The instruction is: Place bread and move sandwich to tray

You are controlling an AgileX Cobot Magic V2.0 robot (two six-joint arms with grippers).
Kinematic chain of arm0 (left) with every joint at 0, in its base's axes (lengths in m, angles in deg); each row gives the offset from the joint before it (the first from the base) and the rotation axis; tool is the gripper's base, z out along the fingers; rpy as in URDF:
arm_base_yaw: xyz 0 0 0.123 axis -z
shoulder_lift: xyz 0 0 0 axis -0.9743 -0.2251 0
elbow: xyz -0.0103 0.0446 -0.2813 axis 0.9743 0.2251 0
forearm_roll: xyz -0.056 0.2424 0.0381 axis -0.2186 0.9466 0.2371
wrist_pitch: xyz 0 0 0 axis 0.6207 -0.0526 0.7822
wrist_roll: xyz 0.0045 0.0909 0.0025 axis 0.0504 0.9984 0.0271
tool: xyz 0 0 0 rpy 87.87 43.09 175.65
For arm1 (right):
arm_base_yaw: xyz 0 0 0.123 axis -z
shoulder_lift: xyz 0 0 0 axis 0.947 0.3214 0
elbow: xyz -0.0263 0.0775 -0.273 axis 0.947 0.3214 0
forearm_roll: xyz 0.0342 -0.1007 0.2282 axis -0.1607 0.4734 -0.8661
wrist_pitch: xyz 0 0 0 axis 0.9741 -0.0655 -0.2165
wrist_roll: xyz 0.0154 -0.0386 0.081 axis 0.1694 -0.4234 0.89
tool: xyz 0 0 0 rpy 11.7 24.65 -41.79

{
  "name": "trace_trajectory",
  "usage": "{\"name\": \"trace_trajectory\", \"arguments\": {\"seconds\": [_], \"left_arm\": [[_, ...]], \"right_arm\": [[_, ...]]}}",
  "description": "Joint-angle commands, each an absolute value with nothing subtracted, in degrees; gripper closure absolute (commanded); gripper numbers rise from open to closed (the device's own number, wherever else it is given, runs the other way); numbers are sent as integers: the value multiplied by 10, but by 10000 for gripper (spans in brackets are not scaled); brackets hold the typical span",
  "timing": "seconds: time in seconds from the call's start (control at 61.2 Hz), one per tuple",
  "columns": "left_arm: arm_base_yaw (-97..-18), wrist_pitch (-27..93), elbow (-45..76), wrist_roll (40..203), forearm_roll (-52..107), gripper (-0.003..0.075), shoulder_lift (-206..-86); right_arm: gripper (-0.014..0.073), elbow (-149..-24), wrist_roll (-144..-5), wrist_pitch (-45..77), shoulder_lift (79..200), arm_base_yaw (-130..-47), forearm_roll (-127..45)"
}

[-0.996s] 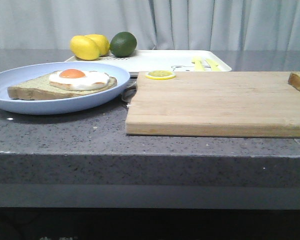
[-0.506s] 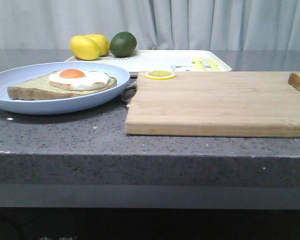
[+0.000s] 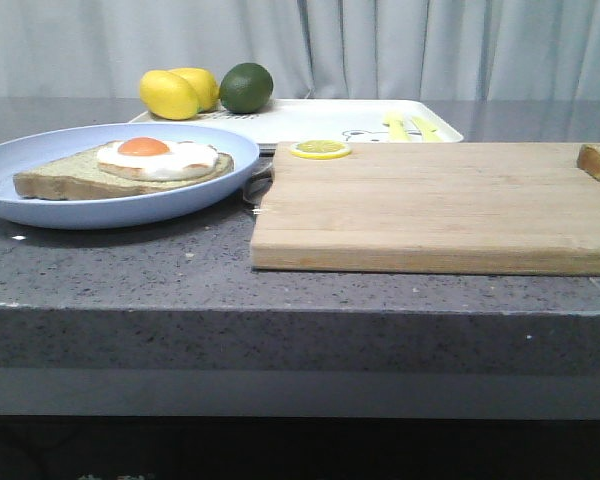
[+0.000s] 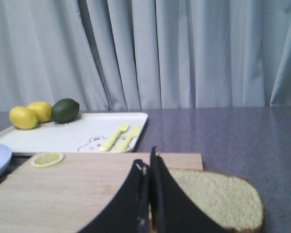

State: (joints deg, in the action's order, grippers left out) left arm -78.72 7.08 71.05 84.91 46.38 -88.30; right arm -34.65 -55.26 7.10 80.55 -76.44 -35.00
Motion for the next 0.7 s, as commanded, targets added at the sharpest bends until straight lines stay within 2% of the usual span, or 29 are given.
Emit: {"name": "trace_trajectory", "arguments": {"seconds": [0.0,0.147,0.31,0.49,0.686], "left_arm": [[-787,28,659,844,446,741,-901],[-787,117,578,844,446,741,-991],[-787,216,490,844,455,741,-1124],[-787,223,441,844,456,741,-1227],[-787,217,433,844,456,741,-1248]], "right_arm": [[652,-408,-552,63,825,-761,-350],[652,-490,-552,138,917,-761,-350],[652,-551,-552,165,1019,-761,-350],[652,-572,-552,166,1087,-761,-350],[650,-572,-552,162,1091,-761,-350]]}}
